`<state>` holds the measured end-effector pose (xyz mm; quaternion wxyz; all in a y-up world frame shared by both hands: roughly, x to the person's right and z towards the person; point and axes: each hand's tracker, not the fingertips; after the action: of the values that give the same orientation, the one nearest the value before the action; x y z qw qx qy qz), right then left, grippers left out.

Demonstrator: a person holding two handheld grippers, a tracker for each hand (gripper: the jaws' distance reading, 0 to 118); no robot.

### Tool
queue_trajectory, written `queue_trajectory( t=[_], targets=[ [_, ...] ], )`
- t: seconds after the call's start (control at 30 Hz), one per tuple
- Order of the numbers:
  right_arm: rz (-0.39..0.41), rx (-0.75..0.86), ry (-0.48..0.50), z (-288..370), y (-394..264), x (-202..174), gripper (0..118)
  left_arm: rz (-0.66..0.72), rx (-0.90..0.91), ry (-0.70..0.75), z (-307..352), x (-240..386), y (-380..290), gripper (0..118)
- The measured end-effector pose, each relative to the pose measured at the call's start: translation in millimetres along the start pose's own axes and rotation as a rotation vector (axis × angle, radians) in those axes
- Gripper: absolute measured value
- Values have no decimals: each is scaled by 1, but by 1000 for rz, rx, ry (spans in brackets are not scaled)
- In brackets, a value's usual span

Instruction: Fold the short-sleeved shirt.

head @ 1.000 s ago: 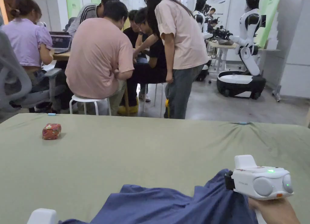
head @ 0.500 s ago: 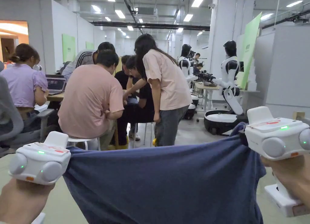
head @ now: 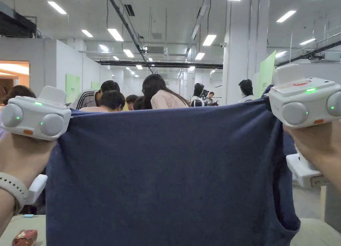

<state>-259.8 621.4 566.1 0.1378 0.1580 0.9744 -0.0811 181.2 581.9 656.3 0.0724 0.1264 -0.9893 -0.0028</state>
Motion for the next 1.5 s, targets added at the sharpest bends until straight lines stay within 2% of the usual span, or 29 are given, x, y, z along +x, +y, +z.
queue_trajectory(
  t=[0.23,0.4,0.5,0.6,0.7,0.77,0.9,0.97,1.03,1.13,1.23,1.3,1.33,1.37,1.4,1.43,1.47,1.5],
  targets=[
    [-13,1,2,-14,-14,-6,2,-75,4,10,-17,7,-12,1],
    [9,-124,55,-4,-83,-19,2,-132,-87,-18,-20,28,-88,1],
    [-14,-170,72,13,-123,-19,2,-148,-131,-47,1,40,-137,1],
    [-38,-217,101,46,-152,-15,2,-99,-190,-104,33,39,-178,1],
    [-23,-255,126,94,-178,-16,2,-74,-240,-151,75,34,-217,1],
    [28,-328,165,126,-200,-20,2,-115,-278,-201,107,34,-249,1],
    [0,-478,252,182,-262,-28,2,-132,-398,-254,160,31,-314,1],
    [24,-571,306,212,-303,-38,2,-121,-466,-265,183,28,-351,1],
    [43,-684,350,241,-344,-50,2,-113,-546,-282,200,25,-383,1],
    [3,-885,442,275,-401,-68,2,-130,-630,-284,222,24,-427,1],
    [42,-923,447,305,-430,-82,2,-153,-678,-314,227,19,-466,1],
    [24,-942,456,315,-436,-83,3,-91,-689,-312,230,13,-471,2],
    [-15,-942,463,319,-435,-84,4,-57,-673,-292,232,11,-470,7],
    [-51,-939,479,322,-430,-86,20,-43,-654,-282,238,11,-465,25],
    [-59,-932,480,325,-424,-89,52,-42,-628,-266,244,13,-459,47],
    [-75,-924,472,330,-413,-86,90,-45,-578,-244,253,18,-450,70],
    [-93,-902,482,335,-404,-92,118,-40,-519,-248,265,23,-441,92],
    [-155,-805,517,344,-394,-95,111,-24,-472,-263,277,28,-434,103]
  ],
)
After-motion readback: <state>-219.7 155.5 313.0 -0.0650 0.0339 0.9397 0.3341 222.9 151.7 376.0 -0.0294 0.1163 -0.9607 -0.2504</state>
